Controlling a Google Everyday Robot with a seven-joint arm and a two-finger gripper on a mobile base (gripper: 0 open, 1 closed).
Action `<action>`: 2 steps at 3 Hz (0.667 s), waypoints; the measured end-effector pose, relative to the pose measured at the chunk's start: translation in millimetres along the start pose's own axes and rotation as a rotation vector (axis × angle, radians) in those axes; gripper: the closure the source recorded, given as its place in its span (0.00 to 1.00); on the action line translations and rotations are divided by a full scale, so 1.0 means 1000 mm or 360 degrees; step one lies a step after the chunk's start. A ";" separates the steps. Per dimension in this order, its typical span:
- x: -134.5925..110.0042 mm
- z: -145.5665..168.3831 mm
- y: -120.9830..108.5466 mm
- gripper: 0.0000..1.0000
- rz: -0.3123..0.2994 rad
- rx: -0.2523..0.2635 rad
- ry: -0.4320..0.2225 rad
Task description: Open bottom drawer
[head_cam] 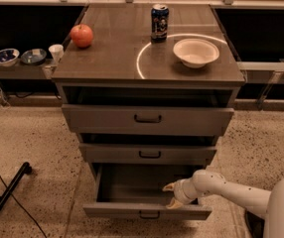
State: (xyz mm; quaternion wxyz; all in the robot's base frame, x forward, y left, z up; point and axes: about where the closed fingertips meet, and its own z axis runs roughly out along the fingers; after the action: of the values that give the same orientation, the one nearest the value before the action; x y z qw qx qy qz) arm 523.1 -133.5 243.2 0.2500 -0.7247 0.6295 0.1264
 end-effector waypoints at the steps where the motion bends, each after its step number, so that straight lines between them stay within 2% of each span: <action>1: 0.019 0.013 -0.042 0.62 0.0023 0.0037 0.0042; 2: 0.053 0.028 -0.053 0.84 0.0111 0.0037 0.0109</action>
Offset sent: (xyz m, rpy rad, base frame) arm 0.0897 -0.0539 -0.0677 -0.0965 0.0340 -0.1579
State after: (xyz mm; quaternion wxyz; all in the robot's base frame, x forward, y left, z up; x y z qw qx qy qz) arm 587.5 -159.1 204.1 0.2321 -0.7033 0.6640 0.1030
